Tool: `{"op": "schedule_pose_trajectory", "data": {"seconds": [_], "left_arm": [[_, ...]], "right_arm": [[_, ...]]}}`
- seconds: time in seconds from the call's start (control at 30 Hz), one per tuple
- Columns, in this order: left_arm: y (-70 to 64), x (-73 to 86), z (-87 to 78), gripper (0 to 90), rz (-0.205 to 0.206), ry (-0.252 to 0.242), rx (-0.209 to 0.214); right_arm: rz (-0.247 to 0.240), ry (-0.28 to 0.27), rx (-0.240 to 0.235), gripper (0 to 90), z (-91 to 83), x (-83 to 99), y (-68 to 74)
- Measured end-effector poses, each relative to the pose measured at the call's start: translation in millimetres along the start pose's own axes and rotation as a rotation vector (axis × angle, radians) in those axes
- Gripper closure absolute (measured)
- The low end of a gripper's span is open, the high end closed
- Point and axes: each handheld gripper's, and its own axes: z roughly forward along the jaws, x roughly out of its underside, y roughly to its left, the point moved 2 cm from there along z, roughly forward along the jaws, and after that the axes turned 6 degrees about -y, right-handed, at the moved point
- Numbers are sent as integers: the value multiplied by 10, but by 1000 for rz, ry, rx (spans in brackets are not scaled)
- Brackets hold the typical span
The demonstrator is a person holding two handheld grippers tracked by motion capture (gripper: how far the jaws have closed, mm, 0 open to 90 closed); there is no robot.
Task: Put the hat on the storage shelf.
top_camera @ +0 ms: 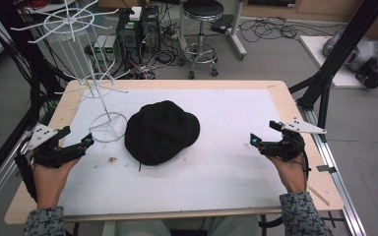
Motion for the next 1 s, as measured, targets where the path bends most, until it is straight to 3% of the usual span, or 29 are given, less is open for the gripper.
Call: {"op": "schedule_pose_trajectory", "data": {"seconds": [0.33,0.63,0.8,0.93,1.0], "left_arm": [[-4,-10,-7,178,3,-2,-2],[19,-11,-35,178,0,-3,-7],[28,-48,-76,178,-5,-20,-6],[40,-66,-96,178,-10,-31,-7],[40,-68,-99,178,-10,-33,-8]], "right_arm": [[2,-4,-6,64,-4,-18,21],[-17,-41,-44,64,56,-142,181],[-23,-54,-78,64,217,-232,328],[-54,-51,-109,65,426,-325,464],[-46,-57,-135,65,581,-376,548]]}}
